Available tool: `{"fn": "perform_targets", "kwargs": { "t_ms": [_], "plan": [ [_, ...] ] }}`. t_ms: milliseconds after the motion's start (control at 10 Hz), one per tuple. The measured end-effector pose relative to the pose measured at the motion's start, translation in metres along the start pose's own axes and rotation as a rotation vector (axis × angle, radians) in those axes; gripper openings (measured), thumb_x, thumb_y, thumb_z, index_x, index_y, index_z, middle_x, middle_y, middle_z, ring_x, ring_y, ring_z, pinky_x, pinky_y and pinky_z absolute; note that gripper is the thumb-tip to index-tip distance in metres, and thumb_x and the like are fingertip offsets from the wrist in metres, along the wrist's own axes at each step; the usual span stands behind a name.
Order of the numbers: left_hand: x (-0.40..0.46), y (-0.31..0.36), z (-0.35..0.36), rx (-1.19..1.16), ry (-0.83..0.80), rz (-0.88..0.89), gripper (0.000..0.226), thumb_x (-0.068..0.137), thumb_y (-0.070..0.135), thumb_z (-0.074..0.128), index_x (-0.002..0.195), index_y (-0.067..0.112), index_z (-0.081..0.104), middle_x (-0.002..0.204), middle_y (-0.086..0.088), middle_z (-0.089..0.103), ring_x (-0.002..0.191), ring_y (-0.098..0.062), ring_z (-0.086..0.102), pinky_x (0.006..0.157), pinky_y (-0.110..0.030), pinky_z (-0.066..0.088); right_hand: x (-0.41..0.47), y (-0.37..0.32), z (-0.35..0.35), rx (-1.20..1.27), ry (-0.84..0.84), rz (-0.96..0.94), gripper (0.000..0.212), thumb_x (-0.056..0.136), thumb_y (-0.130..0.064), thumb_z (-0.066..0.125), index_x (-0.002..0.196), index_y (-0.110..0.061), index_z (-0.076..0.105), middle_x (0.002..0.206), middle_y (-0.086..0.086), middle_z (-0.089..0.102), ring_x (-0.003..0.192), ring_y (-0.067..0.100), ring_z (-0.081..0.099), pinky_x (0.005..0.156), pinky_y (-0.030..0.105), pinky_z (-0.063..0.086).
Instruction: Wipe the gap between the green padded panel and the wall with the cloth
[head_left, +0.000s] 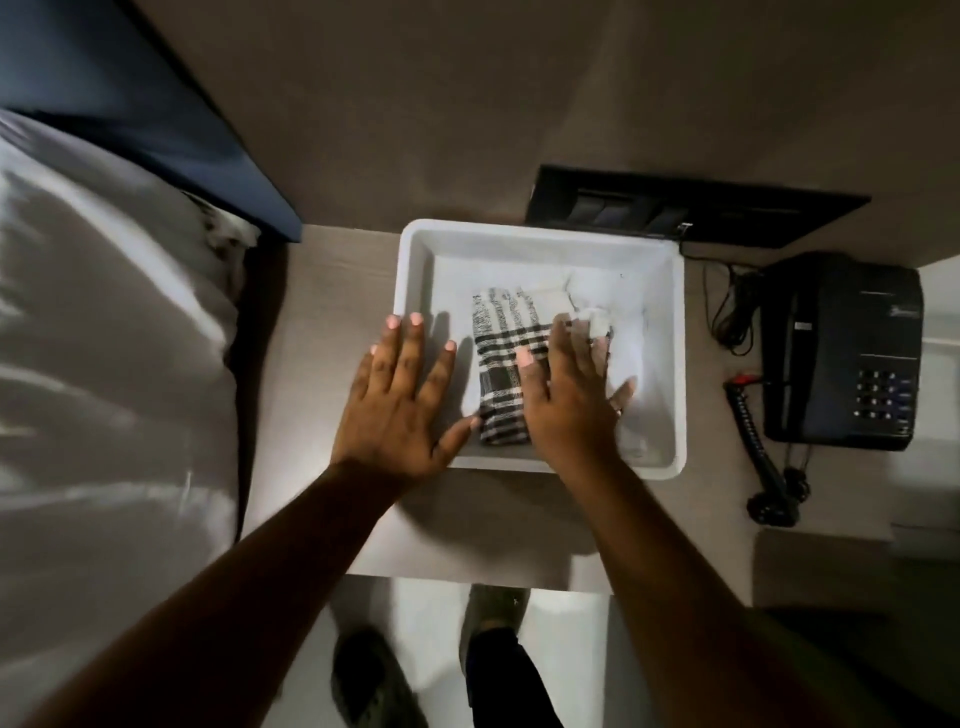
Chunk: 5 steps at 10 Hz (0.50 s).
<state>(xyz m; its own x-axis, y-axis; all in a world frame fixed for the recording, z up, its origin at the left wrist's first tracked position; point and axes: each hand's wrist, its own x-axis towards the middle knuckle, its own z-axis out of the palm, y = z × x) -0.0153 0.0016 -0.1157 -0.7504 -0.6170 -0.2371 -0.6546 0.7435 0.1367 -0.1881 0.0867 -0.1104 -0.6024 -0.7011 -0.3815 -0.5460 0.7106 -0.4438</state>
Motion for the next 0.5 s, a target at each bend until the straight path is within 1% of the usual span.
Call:
{"fn": "perform_targets", "kwargs": {
  "t_ms": [100,200,300,400,500],
  "plan": [
    [0.000,0.001,0.000,0.015,-0.006,-0.017,0.085,0.093,0.071,0.021,0.159,0.018,0.017,0.166,-0.021,0.004,0.154,-0.038,-0.001,0.122,-0.052,0.009,0.014,0.008,0.005,-0.151,0.086,-0.189,0.063,0.094,-0.053,0.029,0.150,-0.034,0.006,0.164,0.007,0.003,0.151,0.032,-0.005,0.117,0.067,0.001],
    [-0.001,0.002,0.004,0.020,0.025,-0.017,0.086,0.092,0.072,0.022,0.159,0.017,0.017,0.167,-0.019,0.004,0.154,-0.038,0.000,0.122,-0.052,0.008,0.027,0.012,0.022,-0.317,0.031,-0.298,0.066,0.094,-0.057,0.029,0.151,-0.033,0.005,0.164,0.011,0.003,0.150,0.037,-0.003,0.116,0.068,0.005],
    [-0.001,0.000,0.007,0.016,0.035,-0.019,0.088,0.092,0.072,0.022,0.160,0.017,0.014,0.167,-0.020,0.003,0.155,-0.038,0.000,0.123,-0.053,0.009,0.034,0.021,0.038,-0.427,0.041,-0.302,0.070,0.093,-0.062,0.022,0.152,-0.029,0.004,0.164,0.013,0.003,0.150,0.039,-0.002,0.115,0.069,0.003],
    [-0.002,0.001,0.001,0.014,0.017,-0.013,0.089,0.092,0.074,0.018,0.160,0.016,0.014,0.167,-0.020,0.002,0.155,-0.038,0.001,0.123,-0.055,0.013,0.033,0.012,0.027,-0.348,-0.061,-0.275,0.068,0.094,-0.062,0.018,0.150,-0.032,-0.006,0.164,0.009,-0.011,0.148,0.035,-0.016,0.115,0.067,-0.005],
    [-0.008,0.004,-0.014,-0.028,0.025,-0.046,0.091,0.092,0.075,0.020,0.159,0.014,0.019,0.166,-0.024,0.008,0.154,-0.040,0.008,0.122,-0.057,0.018,0.035,0.002,-0.018,0.144,-0.177,-0.145,0.060,0.097,-0.058,0.021,0.150,-0.037,0.000,0.164,0.002,-0.007,0.150,0.025,-0.013,0.120,0.058,0.000]
  ]
}}
